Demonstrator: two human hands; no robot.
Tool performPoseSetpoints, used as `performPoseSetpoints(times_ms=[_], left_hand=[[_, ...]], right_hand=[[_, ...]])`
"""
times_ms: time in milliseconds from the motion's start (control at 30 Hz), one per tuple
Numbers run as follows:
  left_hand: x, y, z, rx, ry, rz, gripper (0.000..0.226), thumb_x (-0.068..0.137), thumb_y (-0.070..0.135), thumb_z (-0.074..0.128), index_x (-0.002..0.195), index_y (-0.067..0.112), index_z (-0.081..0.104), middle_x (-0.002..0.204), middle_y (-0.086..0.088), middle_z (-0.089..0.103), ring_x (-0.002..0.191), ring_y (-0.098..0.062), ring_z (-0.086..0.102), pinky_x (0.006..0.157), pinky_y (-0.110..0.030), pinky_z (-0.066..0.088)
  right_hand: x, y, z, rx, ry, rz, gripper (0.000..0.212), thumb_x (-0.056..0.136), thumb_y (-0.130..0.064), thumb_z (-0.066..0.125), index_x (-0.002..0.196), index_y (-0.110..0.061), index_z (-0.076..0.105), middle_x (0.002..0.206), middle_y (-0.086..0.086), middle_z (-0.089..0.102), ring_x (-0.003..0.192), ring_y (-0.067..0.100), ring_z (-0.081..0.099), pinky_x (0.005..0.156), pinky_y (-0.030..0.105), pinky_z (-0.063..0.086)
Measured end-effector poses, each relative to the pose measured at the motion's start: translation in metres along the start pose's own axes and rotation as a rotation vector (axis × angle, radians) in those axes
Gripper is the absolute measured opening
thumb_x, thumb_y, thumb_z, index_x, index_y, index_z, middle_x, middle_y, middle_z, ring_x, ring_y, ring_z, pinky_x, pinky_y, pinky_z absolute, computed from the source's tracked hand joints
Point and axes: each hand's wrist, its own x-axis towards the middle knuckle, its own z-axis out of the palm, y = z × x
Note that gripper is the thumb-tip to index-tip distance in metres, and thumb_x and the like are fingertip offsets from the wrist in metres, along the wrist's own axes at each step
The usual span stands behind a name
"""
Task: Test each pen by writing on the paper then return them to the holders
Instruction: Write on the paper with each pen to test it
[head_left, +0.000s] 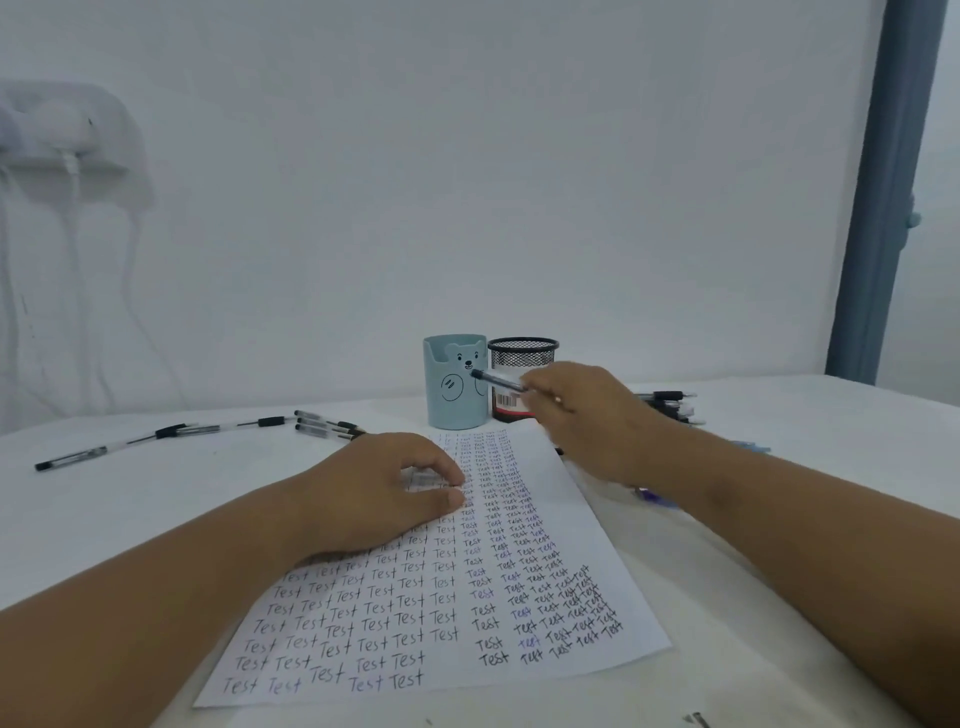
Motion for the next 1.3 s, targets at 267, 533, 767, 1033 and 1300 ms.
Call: performPoseSetpoints(times_ms=[267, 533, 767, 1033, 1300], left_hand=[[0.002, -0.002, 0.001, -0.008, -0.006, 0.008, 0.023, 0.089, 0.054, 0.065, 0.110, 0.043, 0.068, 0.122, 0.029, 0.060, 0.119, 0.012, 0.048, 0.107, -0.024, 0.035], [0.002, -0.002, 0.001, -0.006, -0.005, 0.008, 0.022, 0.090, 0.053, 0.065, 0.110, 0.043, 0.068, 0.123, 0.029, 0.059, 0.120, 0.011, 0.048, 0.104, -0.022, 0.034], [0.000, 0.000, 0.000, 0.006, -0.018, 0.012, 0.025, 0.090, 0.053, 0.064, 0.113, 0.043, 0.067, 0.126, 0.029, 0.058, 0.120, 0.011, 0.047, 0.104, -0.021, 0.033], [0.000, 0.004, -0.004, 0.020, 0.006, -0.007, 0.027, 0.092, 0.050, 0.064, 0.117, 0.042, 0.068, 0.115, 0.033, 0.049, 0.098, 0.017, 0.039, 0.099, -0.020, 0.029], [0.002, -0.018, -0.017, -0.034, 0.200, 0.023, 0.013, 0.089, 0.046, 0.071, 0.101, 0.043, 0.073, 0.111, 0.028, 0.066, 0.107, 0.009, 0.056, 0.096, -0.023, 0.045]], right_hand=[[0.007, 0.064, -0.032, -0.301, -0.052, 0.244, 0.034, 0.096, -0.001, 0.057, 0.125, -0.015, 0.070, 0.112, 0.006, 0.059, 0.104, 0.024, 0.059, 0.088, 0.026, 0.044], [0.008, 0.077, -0.034, -0.281, 0.045, 0.353, 0.027, 0.087, -0.001, 0.062, 0.095, -0.025, 0.073, 0.110, -0.002, 0.066, 0.088, 0.015, 0.058, 0.077, 0.023, 0.045], [0.003, 0.075, -0.034, -0.340, 0.030, 0.374, 0.037, 0.092, -0.008, 0.062, 0.123, -0.026, 0.070, 0.130, -0.003, 0.063, 0.120, 0.020, 0.056, 0.099, 0.030, 0.043], [0.004, 0.067, -0.033, -0.351, -0.024, 0.316, 0.040, 0.088, -0.007, 0.065, 0.122, -0.027, 0.069, 0.129, -0.006, 0.064, 0.116, 0.016, 0.057, 0.100, 0.028, 0.042], [0.008, 0.004, -0.007, -0.152, 0.009, 0.024, 0.025, 0.088, -0.012, 0.063, 0.108, -0.021, 0.074, 0.109, -0.008, 0.068, 0.102, 0.009, 0.056, 0.091, 0.021, 0.042]])
